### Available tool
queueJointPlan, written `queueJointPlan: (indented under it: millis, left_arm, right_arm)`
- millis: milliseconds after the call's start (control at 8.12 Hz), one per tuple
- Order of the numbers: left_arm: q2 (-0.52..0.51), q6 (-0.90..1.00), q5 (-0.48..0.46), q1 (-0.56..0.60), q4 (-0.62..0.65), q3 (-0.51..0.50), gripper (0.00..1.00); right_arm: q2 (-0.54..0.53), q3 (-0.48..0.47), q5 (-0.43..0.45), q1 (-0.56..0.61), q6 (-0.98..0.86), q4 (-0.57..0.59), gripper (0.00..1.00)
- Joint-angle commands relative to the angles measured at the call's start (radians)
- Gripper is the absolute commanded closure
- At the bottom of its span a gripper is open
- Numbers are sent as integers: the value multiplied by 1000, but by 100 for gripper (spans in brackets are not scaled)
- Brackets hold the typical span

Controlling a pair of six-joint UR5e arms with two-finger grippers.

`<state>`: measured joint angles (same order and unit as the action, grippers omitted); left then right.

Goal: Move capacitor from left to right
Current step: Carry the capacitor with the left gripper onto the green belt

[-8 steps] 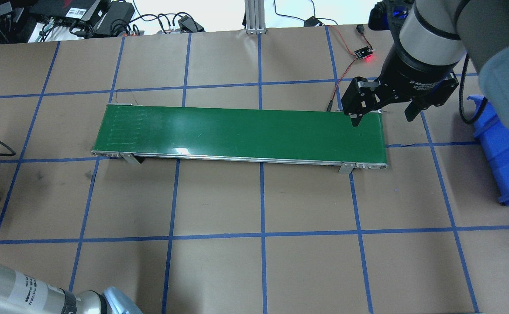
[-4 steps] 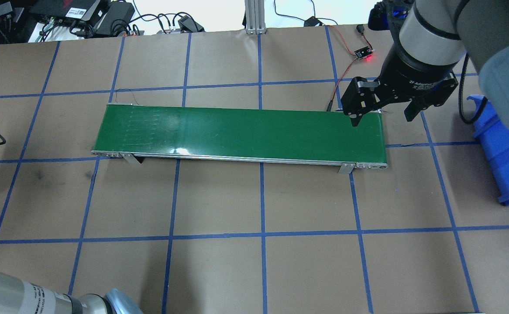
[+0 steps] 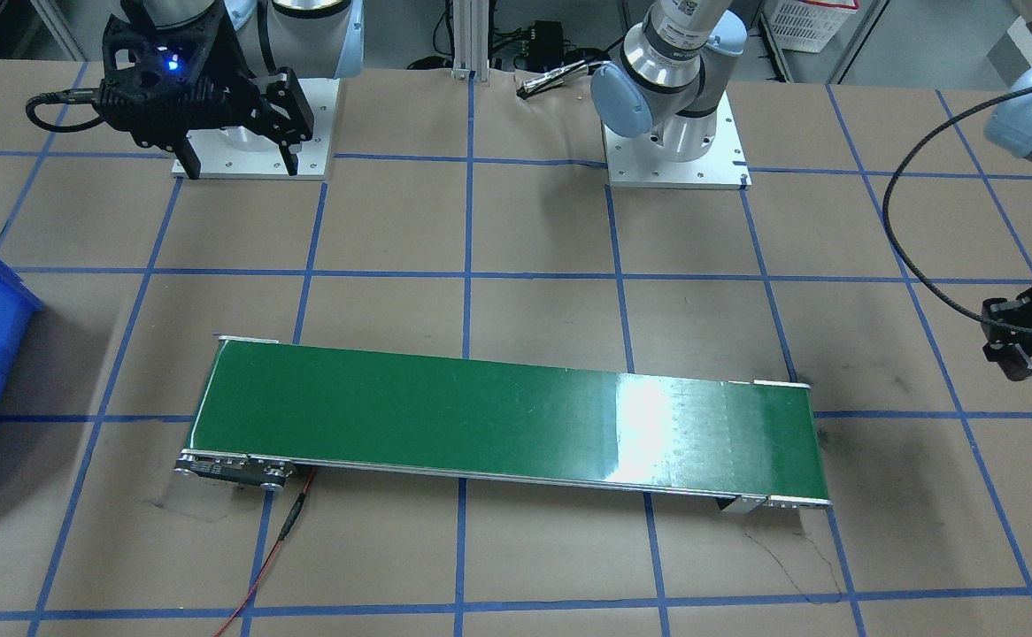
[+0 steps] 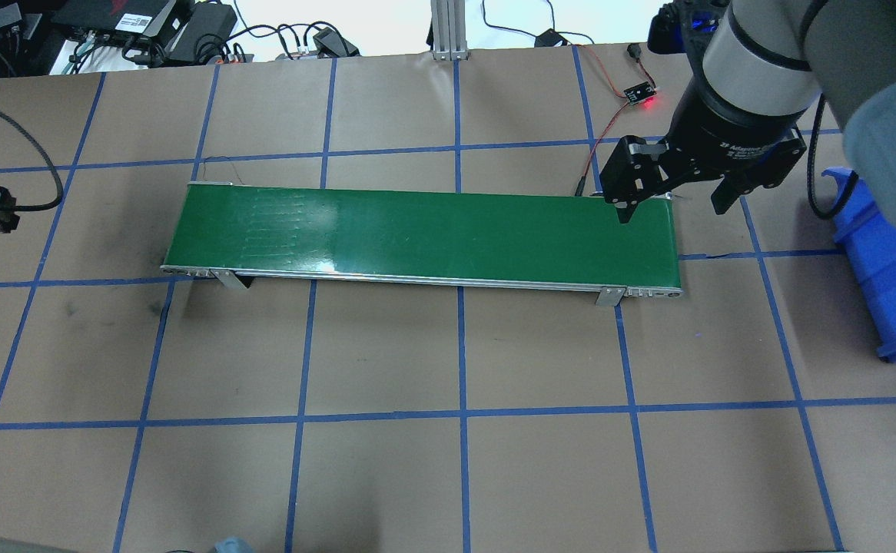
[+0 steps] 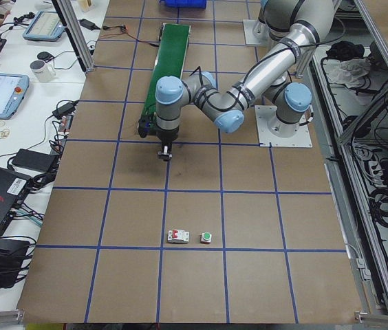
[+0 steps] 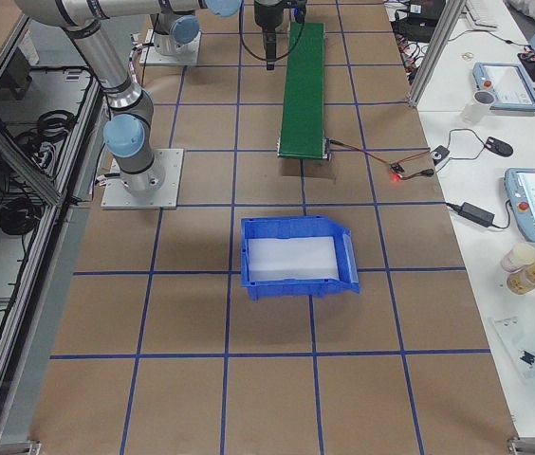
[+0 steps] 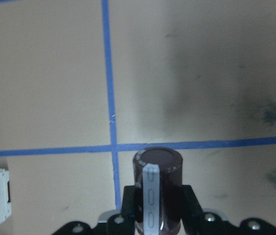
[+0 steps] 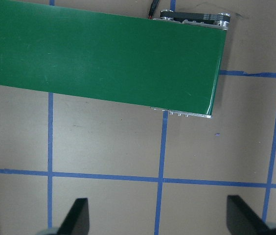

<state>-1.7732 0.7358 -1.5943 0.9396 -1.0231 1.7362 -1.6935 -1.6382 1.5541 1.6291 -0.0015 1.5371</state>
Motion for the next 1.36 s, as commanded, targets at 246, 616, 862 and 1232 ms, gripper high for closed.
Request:
queueJointPlan:
  millis: [246,616,862,1232]
  left_arm:
    - [11,-201,25,296,-3,-1,100]
    - [-75,-205,10,309,-72,-3,100]
    - [-135,-268,22,309,-60,-4,100]
    - [-166,-357,28,318,-54,-15,100]
  right_arm:
    - [0,0,0,0,0,2,0]
    - [0,0,-2,0,0,2,0]
    - [0,0,-2,0,0,2,0]
    - [2,0,0,0,0,-2,0]
